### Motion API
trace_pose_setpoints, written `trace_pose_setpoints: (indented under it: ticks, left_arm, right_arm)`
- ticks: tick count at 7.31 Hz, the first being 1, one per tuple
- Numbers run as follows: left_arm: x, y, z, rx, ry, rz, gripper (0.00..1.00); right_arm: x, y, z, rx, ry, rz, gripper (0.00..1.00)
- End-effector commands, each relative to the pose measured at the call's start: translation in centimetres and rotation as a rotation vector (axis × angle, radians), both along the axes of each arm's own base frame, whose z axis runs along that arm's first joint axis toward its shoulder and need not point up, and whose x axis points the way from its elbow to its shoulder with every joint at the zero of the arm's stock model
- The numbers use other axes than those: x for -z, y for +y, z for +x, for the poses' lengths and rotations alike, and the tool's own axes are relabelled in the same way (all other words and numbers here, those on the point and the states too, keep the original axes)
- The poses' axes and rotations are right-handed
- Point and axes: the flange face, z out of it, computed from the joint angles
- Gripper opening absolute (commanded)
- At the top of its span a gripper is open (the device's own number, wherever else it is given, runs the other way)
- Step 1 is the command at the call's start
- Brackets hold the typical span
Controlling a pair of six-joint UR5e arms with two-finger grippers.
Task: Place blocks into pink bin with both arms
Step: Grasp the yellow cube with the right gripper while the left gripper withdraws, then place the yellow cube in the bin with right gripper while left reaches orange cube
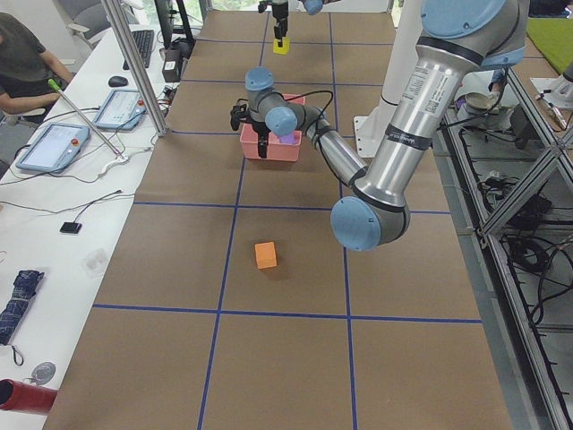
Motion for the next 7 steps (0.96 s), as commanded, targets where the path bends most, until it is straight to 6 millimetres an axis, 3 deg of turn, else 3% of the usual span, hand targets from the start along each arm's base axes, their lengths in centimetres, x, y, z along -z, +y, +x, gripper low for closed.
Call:
trace_pose_setpoints:
  ticks: [1, 2, 3, 4, 6, 7]
  left_arm:
    - [-7.1, -1.2, -7.6, -0.04, -0.022, 0.011, 1.0]
    - [-9.4, -2.1, -9.7, -0.045, -0.043, 0.031, 1.0]
    - [-11.1, -3.0, -10.8, -0.044, -0.059, 0.03, 1.0]
    - [-12.6, -3.9, -11.7, -0.062, -0.073, 0.053, 1.0]
    - [-13.5, -3.8, -12.3, -0.055, -0.085, 0.046, 1.0]
    - [-14.2, -4.1, -12.7, -0.048, -0.093, 0.032, 1.0]
  right_arm:
    - [14.9, -0.2, -8.4, -0.062, -0.017, -0.07, 0.0]
    - [18.1, 2.7, -15.2, -0.083, 0.015, -0.055, 0.0]
    - [21.0, 3.7, -20.1, -0.1, 0.021, -0.074, 0.0]
    - [21.8, 3.3, -25.0, -0.093, 0.04, -0.065, 0.0]
    - [19.5, 3.8, -29.6, -0.097, 0.043, -0.048, 0.0]
    - [19.0, 3.8, -29.6, -0.096, 0.048, -0.05, 0.0]
